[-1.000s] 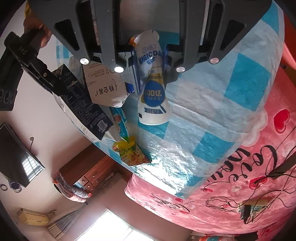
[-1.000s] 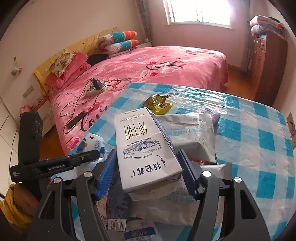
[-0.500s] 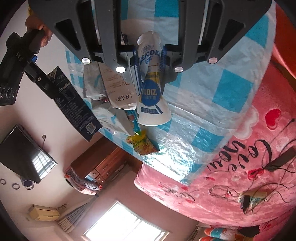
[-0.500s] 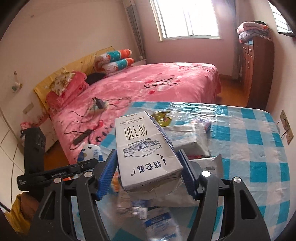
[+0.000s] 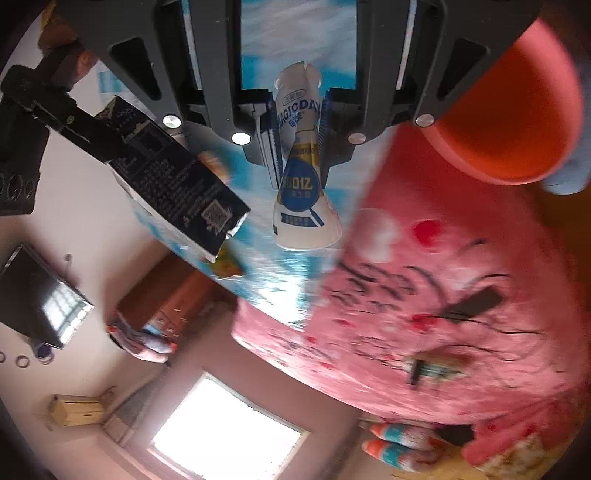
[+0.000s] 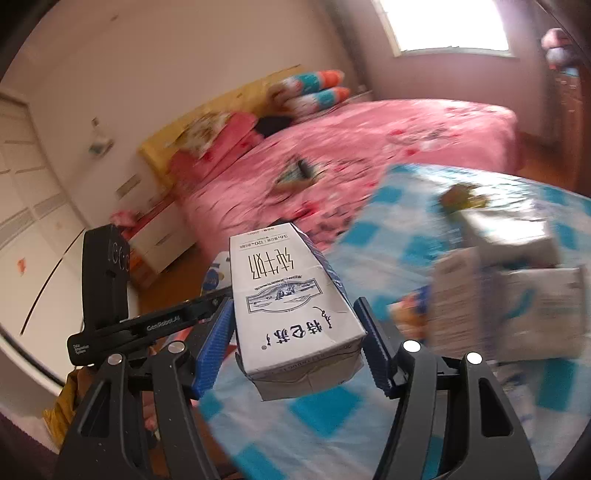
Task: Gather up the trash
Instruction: 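Carry the milk carton to the orange bucket and release it with the left gripper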
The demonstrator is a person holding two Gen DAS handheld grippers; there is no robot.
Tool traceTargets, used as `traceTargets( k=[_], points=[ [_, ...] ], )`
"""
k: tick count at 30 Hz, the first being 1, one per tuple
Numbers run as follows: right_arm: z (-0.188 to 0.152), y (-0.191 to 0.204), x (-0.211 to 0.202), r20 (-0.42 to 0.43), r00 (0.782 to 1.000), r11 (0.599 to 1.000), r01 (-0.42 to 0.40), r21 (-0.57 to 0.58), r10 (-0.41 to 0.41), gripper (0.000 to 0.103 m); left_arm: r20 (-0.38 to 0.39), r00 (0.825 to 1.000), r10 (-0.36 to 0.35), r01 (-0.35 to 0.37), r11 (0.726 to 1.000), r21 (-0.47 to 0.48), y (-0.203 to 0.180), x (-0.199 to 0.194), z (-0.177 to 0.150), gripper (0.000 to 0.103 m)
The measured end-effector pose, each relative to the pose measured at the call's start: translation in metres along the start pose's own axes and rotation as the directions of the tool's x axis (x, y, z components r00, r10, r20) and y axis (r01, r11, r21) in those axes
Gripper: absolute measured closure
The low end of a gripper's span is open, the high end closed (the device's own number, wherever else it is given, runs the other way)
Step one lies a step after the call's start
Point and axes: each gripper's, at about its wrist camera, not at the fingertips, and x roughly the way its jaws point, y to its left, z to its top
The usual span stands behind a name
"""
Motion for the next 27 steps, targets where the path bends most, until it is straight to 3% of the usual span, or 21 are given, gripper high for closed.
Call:
traceTargets(
  k=[4, 9, 11, 12, 14, 15, 19, 21, 24, 27],
  points=[
    [-0.011, 0.039, 0.044, -0.097, 0.994, 0.996, -0.064, -0.057, 0.058, 0.037, -0.009, 0.996, 0.092, -0.092, 0.994, -0.052, 0.05, -0.019, -0.015, 0.084],
    [-0.022, 0.077, 0.093, -0.19, 0.977, 0.986, -0.117, -0.119, 0.093, 0.037, -0.071, 0.978, 0.195, -0.203, 0.969, -0.138, 0.116, -0.02, -0.043, 0.083],
    [-0.026, 0.091, 0.115, -0.23, 0.969, 0.981, -0.127, -0.147, 0.091, 0.036, -0.108, 0.965, 0.24, -0.254, 0.955, -0.151, 0.136, -0.017, -0.053, 0.074],
    [-0.03, 0.098, 0.124, -0.243, 0.965, 0.98, -0.134, -0.148, 0.095, 0.036, -0.122, 0.958, 0.26, -0.277, 0.948, -0.157, 0.146, -0.016, -0.057, 0.057],
    [-0.033, 0.1, 0.139, -0.253, 0.962, 0.982, -0.135, -0.132, 0.098, 0.016, -0.131, 0.939, 0.317, -0.336, 0.927, -0.166, 0.162, -0.015, -0.064, 0.039],
    [-0.035, 0.099, 0.141, -0.25, 0.964, 0.984, -0.126, -0.123, 0.092, 0.013, -0.125, 0.934, 0.335, -0.352, 0.92, -0.17, 0.167, -0.017, -0.067, 0.028],
    [-0.035, 0.075, 0.137, -0.21, 0.972, 0.994, -0.108, -0.014, 0.102, 0.012, -0.058, 0.929, 0.365, -0.37, 0.911, -0.184, 0.182, -0.032, -0.07, 0.017],
    [-0.032, 0.063, 0.13, -0.186, 0.979, 0.996, -0.087, 0.017, 0.089, 0.012, -0.006, 0.926, 0.376, -0.372, 0.912, -0.172, 0.181, -0.038, -0.07, 0.016],
    [-0.032, 0.046, 0.108, -0.121, 0.991, 0.998, -0.049, 0.027, 0.052, 0.012, 0.092, 0.925, 0.368, -0.357, 0.927, -0.12, 0.17, -0.046, -0.069, 0.015],
    [-0.033, 0.029, 0.087, -0.045, 0.998, 0.998, -0.033, 0.061, 0.036, 0.009, 0.186, 0.912, 0.366, -0.366, 0.93, -0.04, 0.151, -0.05, -0.067, 0.014]
  ],
)
